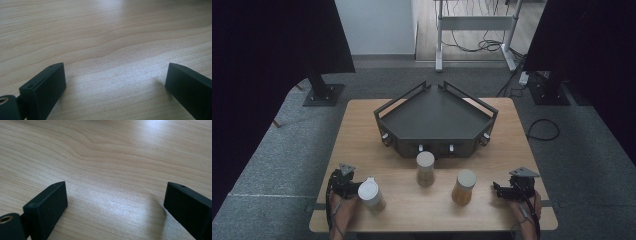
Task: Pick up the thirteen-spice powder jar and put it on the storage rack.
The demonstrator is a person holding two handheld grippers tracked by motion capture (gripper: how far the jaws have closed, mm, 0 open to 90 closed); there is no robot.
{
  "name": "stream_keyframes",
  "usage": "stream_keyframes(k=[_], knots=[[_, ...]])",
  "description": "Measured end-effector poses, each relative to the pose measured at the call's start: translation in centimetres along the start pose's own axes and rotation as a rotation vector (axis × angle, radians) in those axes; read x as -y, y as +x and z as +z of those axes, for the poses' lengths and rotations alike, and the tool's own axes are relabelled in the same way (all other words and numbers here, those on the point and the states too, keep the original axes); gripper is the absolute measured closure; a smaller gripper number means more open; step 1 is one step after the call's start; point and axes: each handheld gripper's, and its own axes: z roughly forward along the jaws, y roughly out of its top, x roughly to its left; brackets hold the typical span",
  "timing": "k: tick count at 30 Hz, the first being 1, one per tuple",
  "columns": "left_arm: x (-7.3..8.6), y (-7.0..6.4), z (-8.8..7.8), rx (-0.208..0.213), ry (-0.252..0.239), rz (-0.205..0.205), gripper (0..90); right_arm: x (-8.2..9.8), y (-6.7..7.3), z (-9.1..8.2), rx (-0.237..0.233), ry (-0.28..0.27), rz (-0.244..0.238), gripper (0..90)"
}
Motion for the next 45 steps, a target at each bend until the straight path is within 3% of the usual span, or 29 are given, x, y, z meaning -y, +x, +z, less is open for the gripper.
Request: stream_keyframes(k=[1, 5, 12, 16, 22, 31, 45], knots=[[0.2, -0.4, -0.1, -0.013, -0.011, 0.022, 4.0, 0.0, 0.0, 0.0, -0.003, -0.002, -0.002, 6.0], [0.4, -0.8, -0.2, -0.03, -0.022, 0.036, 4.3, 0.0, -0.1, 0.0, -0.006, -0.002, -0.002, 6.4], [1.2, 0.6, -0.6, -0.004, -0.06, -0.034, 4.9, 0.0, -0.3, 0.0, -0.013, -0.002, 0.002, 6.9], [1.7, 1.3, -1.0, -0.004, -0.088, -0.055, 4.7, 0.0, -0.3, 0.0, -0.009, -0.001, 0.009, 7.0], [2.8, 2.0, -2.0, 0.011, -0.167, -0.088, 4.7, 0.0, -0.3, 0.0, -0.009, 0.002, 0.02, 7.2], [4.3, 2.4, -3.1, 0.031, -0.293, -0.098, 4.8, 0.0, -0.5, 0.0, -0.015, 0.004, 0.028, 7.8], [5.2, 2.6, -4.3, 0.039, -0.397, -0.095, 5.0, 0.0, -0.6, 0.0, -0.018, 0.003, 0.03, 8.3]])
